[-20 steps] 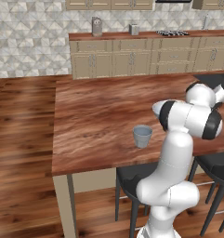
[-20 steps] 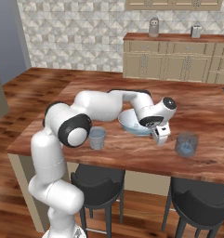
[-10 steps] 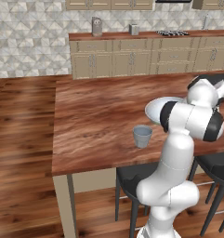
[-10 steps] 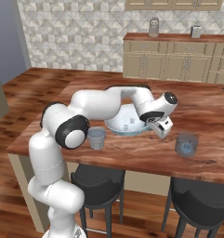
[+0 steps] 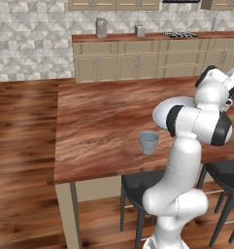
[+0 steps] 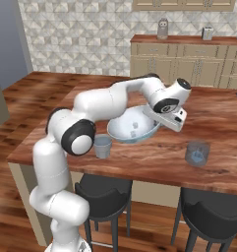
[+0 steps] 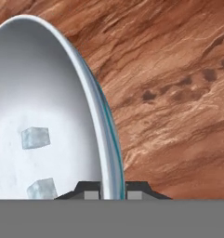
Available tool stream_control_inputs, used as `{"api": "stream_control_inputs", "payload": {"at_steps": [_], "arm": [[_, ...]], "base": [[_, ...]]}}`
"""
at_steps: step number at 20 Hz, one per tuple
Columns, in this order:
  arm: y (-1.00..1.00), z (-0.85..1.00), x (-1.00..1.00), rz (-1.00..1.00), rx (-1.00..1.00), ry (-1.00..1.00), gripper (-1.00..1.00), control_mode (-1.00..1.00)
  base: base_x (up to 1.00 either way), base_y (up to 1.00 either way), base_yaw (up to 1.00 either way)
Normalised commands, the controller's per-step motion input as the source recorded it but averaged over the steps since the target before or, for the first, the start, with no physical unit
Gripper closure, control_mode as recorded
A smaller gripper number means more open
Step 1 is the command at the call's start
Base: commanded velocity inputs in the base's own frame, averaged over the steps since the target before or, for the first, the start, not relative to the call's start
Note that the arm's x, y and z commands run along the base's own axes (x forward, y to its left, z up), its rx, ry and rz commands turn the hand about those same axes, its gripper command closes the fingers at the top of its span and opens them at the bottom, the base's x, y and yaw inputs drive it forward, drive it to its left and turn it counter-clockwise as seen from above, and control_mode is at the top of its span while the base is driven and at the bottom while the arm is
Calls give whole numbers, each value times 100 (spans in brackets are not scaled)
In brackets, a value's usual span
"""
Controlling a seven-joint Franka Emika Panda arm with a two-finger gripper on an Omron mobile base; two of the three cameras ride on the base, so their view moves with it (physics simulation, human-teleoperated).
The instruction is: There are four ice cubes in the ice bowl. Place two ice cubes in each glass of water.
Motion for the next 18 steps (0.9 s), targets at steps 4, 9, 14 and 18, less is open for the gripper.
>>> {"api": "stream_control_inputs", "payload": {"at_steps": [4, 9, 14, 18], "arm": [[0, 13, -1, 8, -19, 6, 100, -100], [1, 9, 0, 0, -18, 7, 100, -100], [26, 1, 10, 0, -8, 0, 100, -100], [26, 1, 11, 0, -10, 0, 100, -100]], "base": [[0, 0, 0], [0, 0, 0], [0, 0, 0], [0, 0, 0]]}}
